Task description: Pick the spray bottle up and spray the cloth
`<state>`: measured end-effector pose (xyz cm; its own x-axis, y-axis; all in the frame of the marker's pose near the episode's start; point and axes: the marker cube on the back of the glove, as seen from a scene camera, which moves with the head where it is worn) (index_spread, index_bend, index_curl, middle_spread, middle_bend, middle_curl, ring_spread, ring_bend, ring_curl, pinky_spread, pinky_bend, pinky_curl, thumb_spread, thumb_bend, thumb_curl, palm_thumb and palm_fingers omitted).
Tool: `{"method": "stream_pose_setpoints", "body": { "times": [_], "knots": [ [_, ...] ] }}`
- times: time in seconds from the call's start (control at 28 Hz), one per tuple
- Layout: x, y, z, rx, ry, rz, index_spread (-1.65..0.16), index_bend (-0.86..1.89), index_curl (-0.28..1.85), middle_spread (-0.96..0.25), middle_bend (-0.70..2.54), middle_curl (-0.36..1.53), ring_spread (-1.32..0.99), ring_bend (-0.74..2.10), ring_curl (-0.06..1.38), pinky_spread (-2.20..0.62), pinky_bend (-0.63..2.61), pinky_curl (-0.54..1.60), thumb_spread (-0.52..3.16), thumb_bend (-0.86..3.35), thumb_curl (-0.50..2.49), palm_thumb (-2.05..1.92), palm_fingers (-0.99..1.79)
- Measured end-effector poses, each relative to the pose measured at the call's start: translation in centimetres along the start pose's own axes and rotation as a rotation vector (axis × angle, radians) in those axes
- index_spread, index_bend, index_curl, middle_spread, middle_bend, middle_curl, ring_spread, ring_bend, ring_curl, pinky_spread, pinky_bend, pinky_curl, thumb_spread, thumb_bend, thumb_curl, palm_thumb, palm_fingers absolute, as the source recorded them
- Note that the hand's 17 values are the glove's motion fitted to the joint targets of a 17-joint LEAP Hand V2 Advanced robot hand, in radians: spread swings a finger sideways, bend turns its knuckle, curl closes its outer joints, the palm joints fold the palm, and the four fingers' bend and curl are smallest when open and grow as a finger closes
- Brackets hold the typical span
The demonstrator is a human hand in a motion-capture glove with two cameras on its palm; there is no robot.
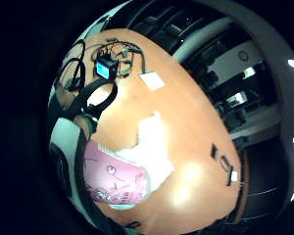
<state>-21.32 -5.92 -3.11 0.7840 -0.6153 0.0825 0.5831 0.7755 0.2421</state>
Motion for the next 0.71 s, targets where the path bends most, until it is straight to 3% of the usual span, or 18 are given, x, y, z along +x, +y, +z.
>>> {"method": "stream_pose_setpoints", "body": {
  "times": [0.25,0.5,0.71],
  "knots": [
    [0.6,-1.5,3.8,0.152,-0.39,0.21,-0.28,0.16,0.47,-0.23,0.41,0.5,-0.2,0.59,0.45,-0.27,0.52,0.38,1.47,0.09,0.41,0.87,1.27],
    [3.6,0.0,10.9,0.302,-0.608,0.444,-0.28,0.15,0.47,-0.22,0.41,0.5,-0.19,0.6,0.45,-0.27,0.53,0.38,1.49,0.1,0.42,0.9,1.26],
    [5.3,2.0,16.0,0.365,-0.703,0.545,-0.28,0.15,0.47,-0.21,0.41,0.51,-0.17,0.6,0.45,-0.26,0.54,0.38,1.51,0.1,0.42,0.9,1.25]
  ]
}}
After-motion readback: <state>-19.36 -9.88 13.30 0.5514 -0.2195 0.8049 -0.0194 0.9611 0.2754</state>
